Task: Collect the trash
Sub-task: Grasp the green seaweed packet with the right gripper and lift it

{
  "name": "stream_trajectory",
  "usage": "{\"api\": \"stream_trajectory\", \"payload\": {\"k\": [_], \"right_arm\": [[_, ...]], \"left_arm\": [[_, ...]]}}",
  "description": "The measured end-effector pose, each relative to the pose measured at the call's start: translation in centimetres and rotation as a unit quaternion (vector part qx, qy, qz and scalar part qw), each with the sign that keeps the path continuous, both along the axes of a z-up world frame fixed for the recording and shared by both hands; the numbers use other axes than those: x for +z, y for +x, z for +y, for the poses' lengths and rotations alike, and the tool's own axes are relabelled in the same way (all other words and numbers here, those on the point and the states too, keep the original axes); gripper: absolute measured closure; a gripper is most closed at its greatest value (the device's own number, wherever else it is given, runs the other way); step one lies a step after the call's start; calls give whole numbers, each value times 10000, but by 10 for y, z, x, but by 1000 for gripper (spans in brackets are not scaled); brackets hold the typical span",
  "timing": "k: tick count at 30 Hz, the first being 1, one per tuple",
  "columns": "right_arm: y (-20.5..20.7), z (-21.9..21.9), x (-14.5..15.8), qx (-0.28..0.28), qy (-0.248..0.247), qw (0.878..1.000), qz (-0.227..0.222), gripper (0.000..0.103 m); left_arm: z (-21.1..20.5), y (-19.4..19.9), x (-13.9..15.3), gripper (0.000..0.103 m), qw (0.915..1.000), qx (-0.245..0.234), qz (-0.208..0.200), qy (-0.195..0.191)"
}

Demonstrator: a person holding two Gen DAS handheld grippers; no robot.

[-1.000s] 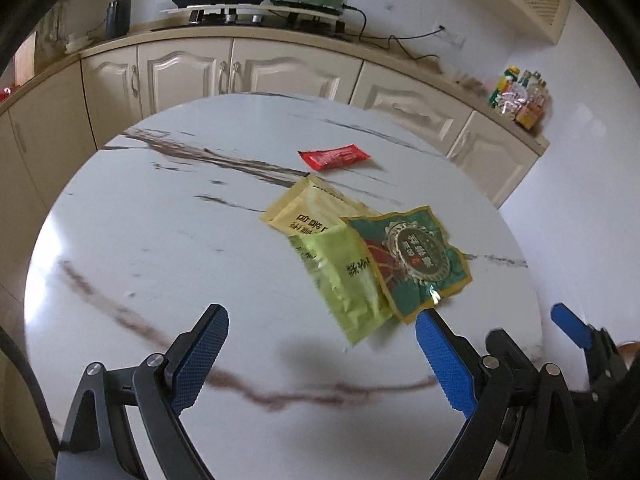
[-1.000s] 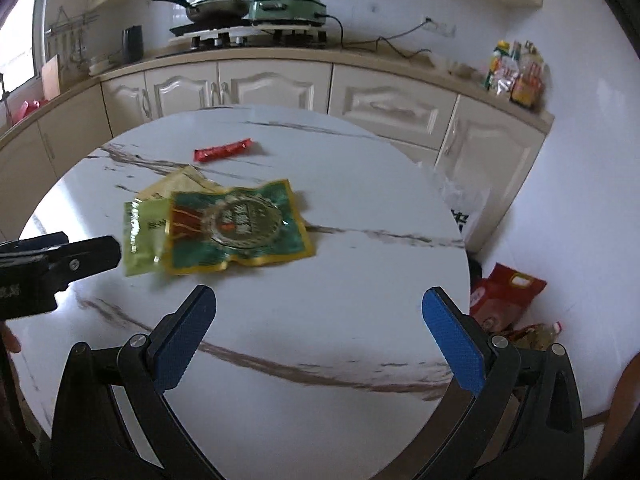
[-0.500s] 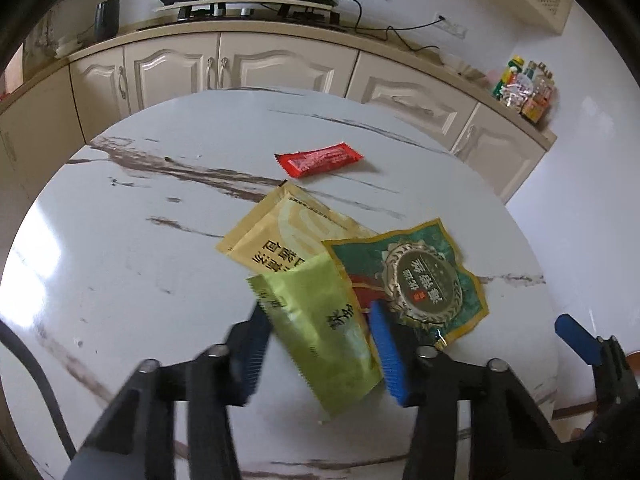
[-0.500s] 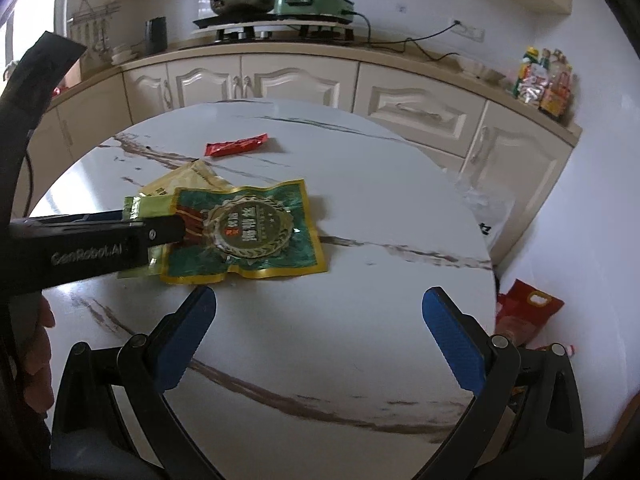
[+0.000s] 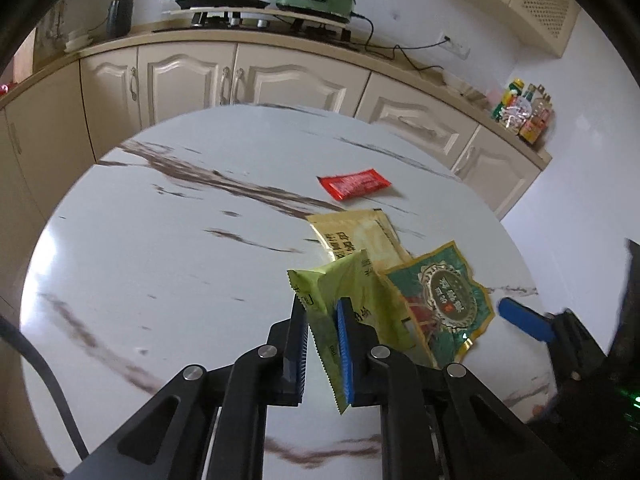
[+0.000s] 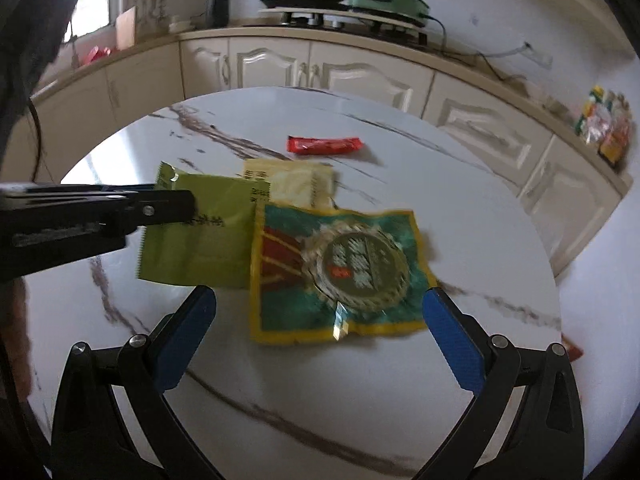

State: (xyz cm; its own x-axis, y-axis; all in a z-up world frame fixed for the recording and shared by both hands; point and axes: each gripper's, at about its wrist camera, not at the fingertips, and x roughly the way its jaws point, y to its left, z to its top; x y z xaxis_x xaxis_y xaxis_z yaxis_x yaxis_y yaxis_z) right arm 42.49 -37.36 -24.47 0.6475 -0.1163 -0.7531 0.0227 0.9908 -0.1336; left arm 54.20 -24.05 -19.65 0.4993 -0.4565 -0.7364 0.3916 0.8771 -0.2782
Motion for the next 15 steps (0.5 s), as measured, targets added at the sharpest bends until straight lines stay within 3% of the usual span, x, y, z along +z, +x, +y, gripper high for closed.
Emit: {"api": "stream_trajectory", "payload": {"k": [3,7,8,10,11,15], "right_arm": [[13,8,-8,-77,-366,9988,320,0],[22,1,-9,-380,-291,9983,333,4],[24,-3,-10,-427,-128,9984,350,10],[24,-7,-10,-483,143,9982,324,33],[23,-8,-9,-529,167,9980,308,36],[23,-7,-7,-622,60,9977,249,70]], "left_arm": [[13,-4,9,94,10000,-18,-46,-67],[29,-9,16,94,9999,-25,-49,-153],[33,-11,18,94,9999,-21,-56,-144],[41,-13,21,94,9998,-51,-81,-149],[44,-14,24,94,9998,-67,-96,-138],[53,-18,30,94,9996,-196,-130,-125]]}}
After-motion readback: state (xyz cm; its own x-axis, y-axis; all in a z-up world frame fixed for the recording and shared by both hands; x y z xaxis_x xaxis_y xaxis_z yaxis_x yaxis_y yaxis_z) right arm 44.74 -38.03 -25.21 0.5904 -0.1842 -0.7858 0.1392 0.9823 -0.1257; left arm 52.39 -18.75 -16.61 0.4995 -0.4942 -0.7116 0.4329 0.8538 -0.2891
